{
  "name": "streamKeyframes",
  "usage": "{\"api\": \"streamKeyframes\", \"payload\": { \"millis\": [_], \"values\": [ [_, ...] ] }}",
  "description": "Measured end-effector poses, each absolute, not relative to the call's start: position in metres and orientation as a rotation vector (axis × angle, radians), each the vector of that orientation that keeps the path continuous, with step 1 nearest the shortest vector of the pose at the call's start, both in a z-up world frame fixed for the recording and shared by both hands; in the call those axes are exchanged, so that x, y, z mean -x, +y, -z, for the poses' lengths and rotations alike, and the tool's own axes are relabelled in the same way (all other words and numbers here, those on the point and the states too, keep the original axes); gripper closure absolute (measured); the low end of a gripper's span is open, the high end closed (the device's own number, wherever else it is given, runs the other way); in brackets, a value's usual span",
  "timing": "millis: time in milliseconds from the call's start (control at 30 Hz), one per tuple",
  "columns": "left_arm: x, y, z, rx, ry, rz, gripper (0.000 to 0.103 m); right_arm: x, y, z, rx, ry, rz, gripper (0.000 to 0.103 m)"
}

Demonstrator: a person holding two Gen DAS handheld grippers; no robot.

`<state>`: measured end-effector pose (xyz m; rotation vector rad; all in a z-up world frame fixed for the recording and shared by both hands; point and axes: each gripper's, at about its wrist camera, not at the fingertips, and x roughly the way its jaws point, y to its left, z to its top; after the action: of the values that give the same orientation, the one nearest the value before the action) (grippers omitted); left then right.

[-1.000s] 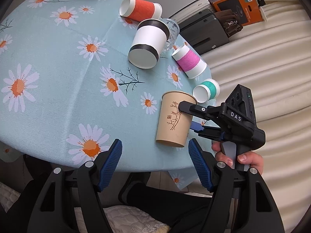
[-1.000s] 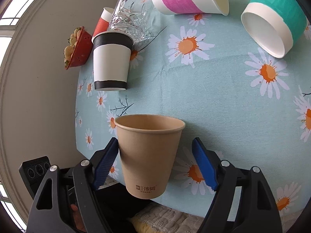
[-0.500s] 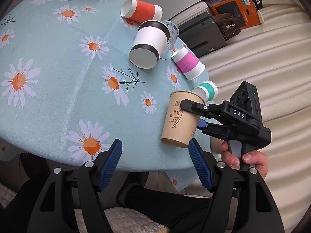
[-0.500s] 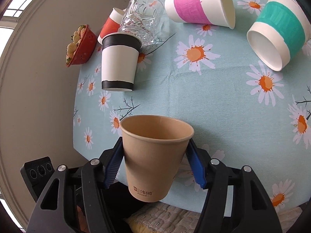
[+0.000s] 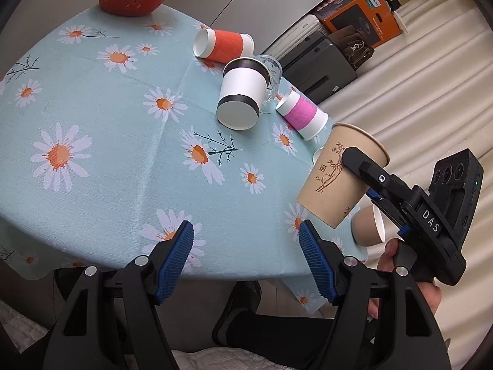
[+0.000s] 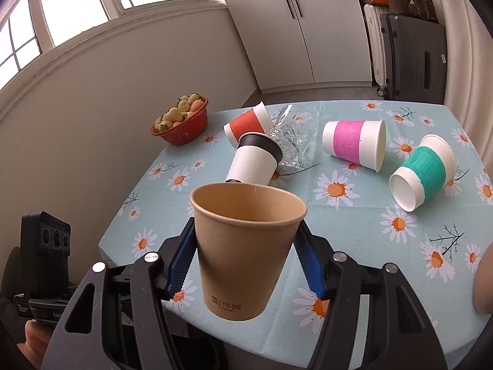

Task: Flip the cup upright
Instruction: 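Grasp the upright tan cup with the right gripper while the left gripper releases it, then lower the tan cup upright onto the tablecloth and open the right gripper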

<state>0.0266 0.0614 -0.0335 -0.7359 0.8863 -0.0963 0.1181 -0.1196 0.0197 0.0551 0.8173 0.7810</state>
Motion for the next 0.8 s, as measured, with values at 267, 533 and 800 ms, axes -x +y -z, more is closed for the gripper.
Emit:
{"api": "streamKeyframes", "payload": {
  "millis": [267,533,800],
  "values": [
    [-0.017,0.069,0.025,0.669,0.817,0.054,0.034,-0.087,-0.117,-0.01,0.007,0.606,-0.657,0.041],
    [-0.013,0.088,0.025,0.691,0.789,0.008,0.034,-0.061,-0.095,0.023,0.135,0.423,-0.493,0.041],
    [-0.012,0.094,0.025,0.698,0.774,-0.021,0.034,-0.045,-0.082,0.049,0.147,0.348,-0.361,0.041]
  ]
}}
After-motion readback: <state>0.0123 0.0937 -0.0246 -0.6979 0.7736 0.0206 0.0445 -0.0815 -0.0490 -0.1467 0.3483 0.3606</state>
